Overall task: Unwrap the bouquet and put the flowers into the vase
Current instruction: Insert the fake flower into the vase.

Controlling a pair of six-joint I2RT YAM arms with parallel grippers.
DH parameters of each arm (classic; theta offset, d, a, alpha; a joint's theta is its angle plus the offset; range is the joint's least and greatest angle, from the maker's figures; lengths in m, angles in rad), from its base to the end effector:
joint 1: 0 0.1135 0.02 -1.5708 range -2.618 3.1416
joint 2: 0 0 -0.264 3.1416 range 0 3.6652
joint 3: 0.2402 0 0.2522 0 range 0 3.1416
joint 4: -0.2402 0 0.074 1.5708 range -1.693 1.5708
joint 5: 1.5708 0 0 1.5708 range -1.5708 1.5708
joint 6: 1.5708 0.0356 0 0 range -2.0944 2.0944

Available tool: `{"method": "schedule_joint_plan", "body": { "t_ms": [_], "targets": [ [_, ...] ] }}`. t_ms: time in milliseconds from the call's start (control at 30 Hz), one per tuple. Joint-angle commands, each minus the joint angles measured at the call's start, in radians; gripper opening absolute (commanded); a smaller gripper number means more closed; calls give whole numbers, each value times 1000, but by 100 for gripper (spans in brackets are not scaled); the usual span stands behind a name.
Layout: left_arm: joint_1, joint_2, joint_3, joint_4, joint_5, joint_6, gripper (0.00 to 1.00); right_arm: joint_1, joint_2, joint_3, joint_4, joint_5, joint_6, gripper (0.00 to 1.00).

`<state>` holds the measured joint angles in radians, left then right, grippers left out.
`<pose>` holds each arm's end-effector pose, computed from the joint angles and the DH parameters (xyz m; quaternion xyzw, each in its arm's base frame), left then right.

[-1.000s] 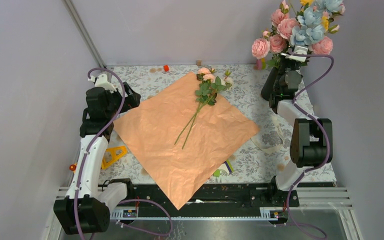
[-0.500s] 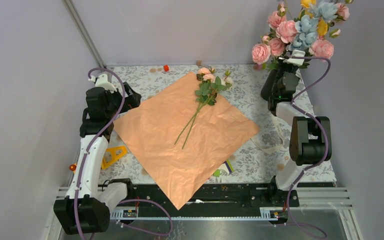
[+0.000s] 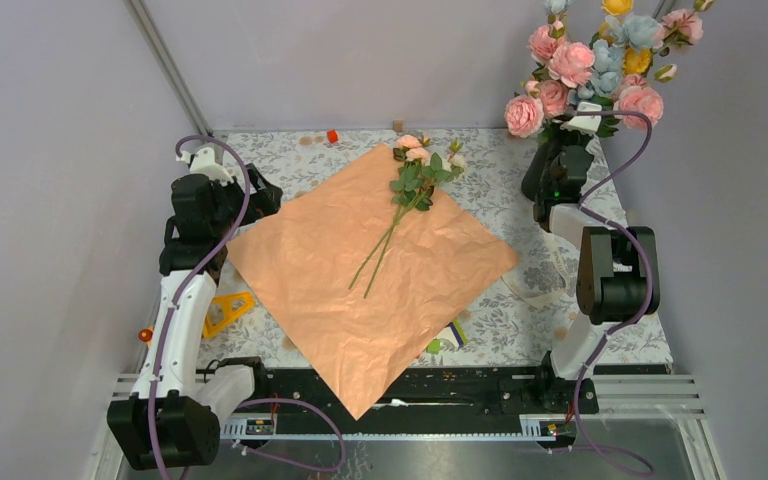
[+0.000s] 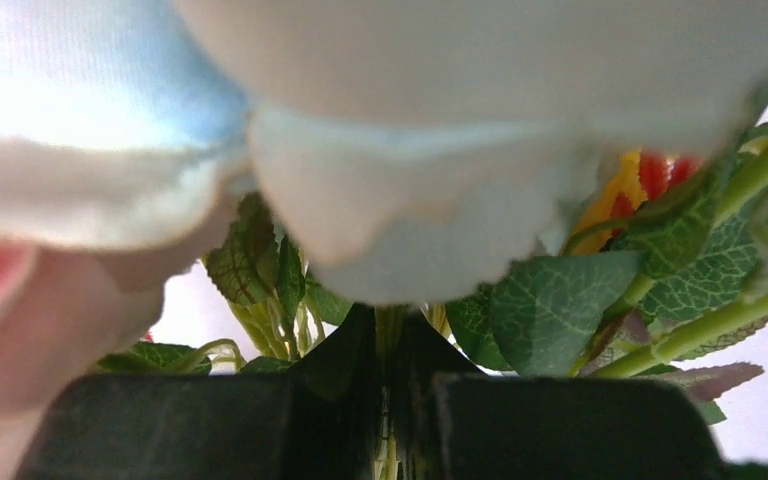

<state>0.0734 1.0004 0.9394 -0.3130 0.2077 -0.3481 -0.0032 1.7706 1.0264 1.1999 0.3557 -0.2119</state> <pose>0.2268 0.0093 0.3409 -0.1148 0.8158 -0.1616 0.5433 0.3896 -0.0136 0.2977 0.0951 0.5336 -0.1827 0.8203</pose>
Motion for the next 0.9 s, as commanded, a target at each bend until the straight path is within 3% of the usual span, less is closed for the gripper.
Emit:
{"method": "schedule_joint_plan", "body": {
  "t_ms": [0,400,633,867],
  "targets": [
    [6,-29,-7,66,21,0,99,-1,28,21,-58,28,10,0],
    [6,-31,-8,64,21,2,99,-2,6,17,-56,31,3,29],
    [6,-34,-10,65,24,1,99,-1,-11,5,-56,28,3,35],
    [6,-34,-12,65,28,1,99,12,-47,-34,-50,22,-10,51]
  ]
}}
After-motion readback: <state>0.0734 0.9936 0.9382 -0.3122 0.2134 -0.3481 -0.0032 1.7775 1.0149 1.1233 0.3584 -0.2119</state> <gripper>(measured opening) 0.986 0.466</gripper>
